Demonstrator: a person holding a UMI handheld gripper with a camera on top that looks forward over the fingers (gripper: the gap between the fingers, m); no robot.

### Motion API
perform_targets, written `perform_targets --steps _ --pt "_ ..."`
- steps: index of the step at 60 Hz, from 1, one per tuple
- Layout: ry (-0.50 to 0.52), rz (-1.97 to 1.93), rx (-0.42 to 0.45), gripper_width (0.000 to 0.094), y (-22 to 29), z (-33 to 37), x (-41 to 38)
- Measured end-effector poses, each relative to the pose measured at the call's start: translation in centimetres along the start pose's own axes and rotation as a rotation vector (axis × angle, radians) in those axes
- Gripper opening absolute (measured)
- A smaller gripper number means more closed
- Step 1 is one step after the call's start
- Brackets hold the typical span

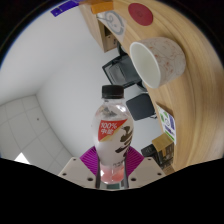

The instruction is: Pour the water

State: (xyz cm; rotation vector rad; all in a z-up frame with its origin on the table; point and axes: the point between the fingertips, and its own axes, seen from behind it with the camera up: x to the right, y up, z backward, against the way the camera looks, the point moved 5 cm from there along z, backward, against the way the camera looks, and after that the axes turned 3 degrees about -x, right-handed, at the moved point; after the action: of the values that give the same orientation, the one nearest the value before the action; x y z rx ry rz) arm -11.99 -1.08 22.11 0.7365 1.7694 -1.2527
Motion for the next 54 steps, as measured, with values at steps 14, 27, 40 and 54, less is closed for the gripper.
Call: perform_targets --steps 14,27,40,54 --pt "-0.074 -0.032 -0.011 0.0312 2.9 0.1 2.1" --pt "-0.237 0.543 -0.119 0.0314 2.1 -0.6 -1.4" --pt "-0.308 1.417 -0.004 0.0314 7.3 0.2 -11.0" --pt "-0.601 1.900 0.090 0.0313 18.9 4.8 -8.2"
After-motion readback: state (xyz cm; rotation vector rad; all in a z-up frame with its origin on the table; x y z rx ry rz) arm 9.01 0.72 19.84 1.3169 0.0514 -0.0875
